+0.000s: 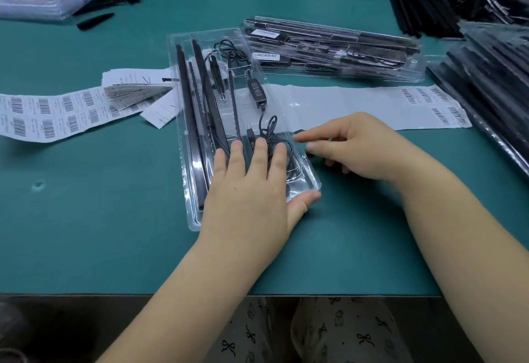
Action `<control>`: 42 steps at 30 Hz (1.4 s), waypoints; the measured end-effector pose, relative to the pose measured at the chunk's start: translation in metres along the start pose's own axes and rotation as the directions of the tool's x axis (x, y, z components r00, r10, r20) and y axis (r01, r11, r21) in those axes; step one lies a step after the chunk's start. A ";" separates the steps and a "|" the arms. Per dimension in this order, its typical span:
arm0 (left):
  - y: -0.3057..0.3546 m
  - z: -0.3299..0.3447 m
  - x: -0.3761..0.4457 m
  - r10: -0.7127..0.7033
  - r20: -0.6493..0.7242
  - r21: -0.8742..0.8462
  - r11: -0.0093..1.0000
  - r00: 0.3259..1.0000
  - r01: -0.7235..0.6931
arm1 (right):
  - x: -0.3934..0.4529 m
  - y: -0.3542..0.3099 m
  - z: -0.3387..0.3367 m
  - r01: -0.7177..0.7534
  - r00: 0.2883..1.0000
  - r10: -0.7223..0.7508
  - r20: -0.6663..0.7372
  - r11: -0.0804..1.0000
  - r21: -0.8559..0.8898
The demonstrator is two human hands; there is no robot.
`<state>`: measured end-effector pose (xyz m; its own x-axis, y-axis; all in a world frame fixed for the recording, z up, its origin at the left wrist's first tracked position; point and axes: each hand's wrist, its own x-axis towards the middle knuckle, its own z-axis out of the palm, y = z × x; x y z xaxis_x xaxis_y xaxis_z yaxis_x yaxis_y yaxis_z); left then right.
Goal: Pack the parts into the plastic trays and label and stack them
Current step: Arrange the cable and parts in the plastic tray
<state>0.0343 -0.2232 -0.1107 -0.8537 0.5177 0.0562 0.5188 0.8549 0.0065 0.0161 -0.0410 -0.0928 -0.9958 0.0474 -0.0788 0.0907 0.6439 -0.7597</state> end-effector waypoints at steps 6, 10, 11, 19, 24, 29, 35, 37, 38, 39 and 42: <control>-0.002 -0.001 -0.001 -0.001 0.014 -0.004 1.000 1.000 0.001 | 0.001 0.001 0.008 -0.015 0.997 0.026 -0.078 0.991 0.137; -0.003 -0.003 -0.003 -0.008 0.026 0.036 0.999 1.000 0.007 | 0.001 0.002 0.012 0.059 0.995 -0.062 -0.076 0.998 -0.038; -0.003 -0.003 -0.003 -0.006 0.041 0.043 0.999 0.999 0.004 | 0.001 0.002 0.013 0.077 0.994 -0.083 -0.070 0.994 -0.082; -0.040 -0.036 -0.004 0.093 0.132 -0.542 0.840 0.987 -0.006 | 0.000 -0.002 0.016 0.092 0.990 -0.111 -0.089 0.975 -0.201; -0.123 -0.050 0.041 -0.325 -0.203 -0.439 0.873 0.924 0.211 | -0.001 -0.001 0.018 0.098 0.987 -0.120 -0.109 0.977 -0.190; -0.197 -0.053 0.080 -0.495 -0.196 -0.086 0.869 0.847 0.488 | -0.003 -0.002 0.019 0.115 0.984 -0.132 -0.120 0.984 -0.138; -0.182 -0.036 0.114 -0.303 0.000 0.324 0.902 0.953 0.287 | -0.004 0.000 0.020 0.095 0.986 -0.112 -0.124 0.987 -0.132; -0.181 -0.027 0.115 -0.274 -0.087 0.401 0.871 0.958 0.285 | -0.004 0.000 0.020 0.084 0.987 -0.103 -0.122 0.985 -0.148; -0.181 -0.025 0.114 -0.248 -0.136 0.427 0.859 0.959 0.283 | -0.004 0.000 0.020 0.081 0.987 -0.101 -0.121 0.984 -0.157; -0.180 -0.024 0.112 -0.213 -0.169 0.446 0.854 0.962 0.268 | -0.004 0.000 0.020 0.081 0.988 -0.101 -0.120 0.983 -0.164; -0.179 -0.021 0.108 -0.117 -0.137 0.533 0.828 0.984 0.173 | -0.004 0.001 0.019 0.083 0.988 -0.103 -0.116 0.983 -0.166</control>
<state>-0.1498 -0.3210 -0.0850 -0.8943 0.4043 0.1918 0.2580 0.8161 -0.5171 0.0200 -0.0553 -0.1056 -0.9948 0.0692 0.0753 0.0042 0.7634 -0.6459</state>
